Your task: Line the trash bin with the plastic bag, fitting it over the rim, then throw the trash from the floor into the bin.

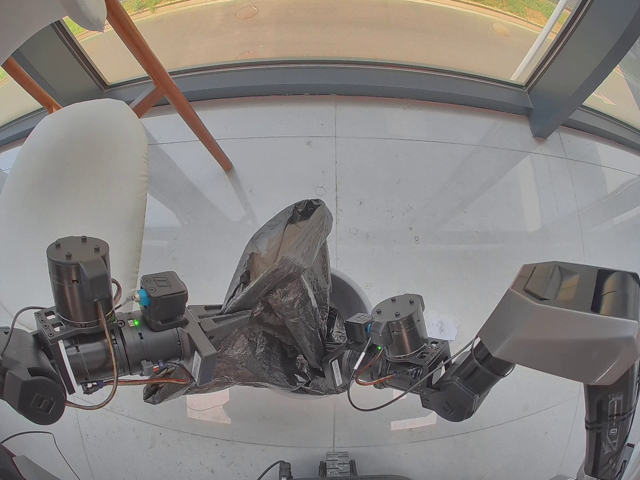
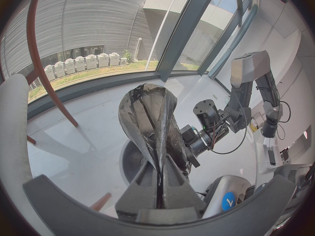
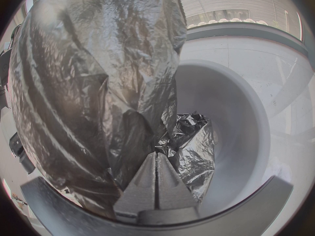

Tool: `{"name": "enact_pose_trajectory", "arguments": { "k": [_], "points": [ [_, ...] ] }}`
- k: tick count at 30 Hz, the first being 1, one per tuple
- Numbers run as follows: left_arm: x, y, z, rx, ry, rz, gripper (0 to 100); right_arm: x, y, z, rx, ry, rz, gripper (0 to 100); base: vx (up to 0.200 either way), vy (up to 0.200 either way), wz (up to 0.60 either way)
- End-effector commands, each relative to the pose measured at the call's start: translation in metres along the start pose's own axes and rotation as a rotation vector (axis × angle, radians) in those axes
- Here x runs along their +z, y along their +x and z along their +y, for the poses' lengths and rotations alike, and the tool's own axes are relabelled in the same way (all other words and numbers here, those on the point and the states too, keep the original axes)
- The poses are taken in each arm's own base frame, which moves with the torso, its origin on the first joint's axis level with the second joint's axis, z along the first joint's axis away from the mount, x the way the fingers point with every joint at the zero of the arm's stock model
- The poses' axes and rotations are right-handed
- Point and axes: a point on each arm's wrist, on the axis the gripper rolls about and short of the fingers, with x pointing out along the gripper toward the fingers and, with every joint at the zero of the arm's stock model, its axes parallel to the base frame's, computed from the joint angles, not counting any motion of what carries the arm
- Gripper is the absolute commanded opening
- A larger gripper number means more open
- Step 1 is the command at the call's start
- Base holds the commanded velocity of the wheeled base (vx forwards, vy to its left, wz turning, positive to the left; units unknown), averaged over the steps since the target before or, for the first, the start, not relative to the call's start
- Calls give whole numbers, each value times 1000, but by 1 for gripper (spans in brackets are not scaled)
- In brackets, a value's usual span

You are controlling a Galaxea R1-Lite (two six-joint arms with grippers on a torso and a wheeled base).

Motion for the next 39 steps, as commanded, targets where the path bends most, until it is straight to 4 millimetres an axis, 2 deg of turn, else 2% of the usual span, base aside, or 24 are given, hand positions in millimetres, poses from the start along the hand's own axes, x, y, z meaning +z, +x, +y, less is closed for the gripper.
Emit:
{"name": "enact_pose_trajectory", "arguments": {
  "k": [1, 3, 6, 8, 11, 14, 15, 16, 17, 19, 21, 23, 24, 30, 31, 35, 39],
  "points": [
    [-4, 14, 1, 22, -3, 41, 0, 6, 9, -12, -36, 15, -32, 0, 0, 0, 0],
    [-4, 19, 1, 22, -5, 51, 0, 16, 3, -19, -49, 36, -60, 0, 0, 0, 0],
    [-6, 27, 2, 41, -4, 69, 0, 45, -22, -19, -53, 59, -130, 0, 0, 0, 0],
    [-5, 32, 2, 56, -2, 79, 0, 57, -36, -17, -47, 74, -162, 0, 0, 0, 0],
    [-5, 43, 4, 95, 1, 98, 0, 76, -74, -5, -10, 98, -216, 0, 0, 0, 0],
    [-4, 51, 0, 94, 9, 107, 0, 80, -105, 8, 21, 107, -235, 0, 0, 0, 0],
    [-4, 51, 0, 94, 9, 107, 0, 80, -105, 8, 21, 107, -235, 0, 0, 0, 0],
    [-4, 54, -4, 90, 15, 112, 0, 80, -120, 12, 29, 109, -241, 0, 0, 0, 0],
    [-4, 56, -5, 102, 19, 119, 0, 78, -135, 12, 29, 112, -241, 0, 0, 0, 0],
    [-3, 57, -9, 94, 35, 121, 0, 79, -150, 11, 23, 117, -258, 0, 0, 0, 0],
    [-3, 59, -20, 70, 59, 124, 0, 90, -164, 9, 20, 135, -310, 0, 0, 0, 0],
    [-5, 59, -27, 63, 72, 137, 0, 96, -170, 5, 11, 169, -339, 0, 0, 0, 0],
    [-7, 59, -36, 50, 92, 152, 0, 100, -172, 4, 11, 192, -349, 0, 0, 0, 0],
    [-15, 66, -73, -10, 155, 197, 0, 91, -171, 15, 24, 246, -236, 0, 0, 0, 0],
    [-15, 68, -76, -9, 163, 202, 0, 90, -171, 15, 18, 269, -209, 100, 0, 0, 0],
    [-15, 72, -83, 5, 180, 210, 0, 92, -174, 16, 8, 336, -158, 100, 0, 0, 0],
    [-18, 77, -92, 28, 199, 232, 0, 94, -183, 20, -25, 408, -34, 100, 0, 0, 0]
  ]
}}
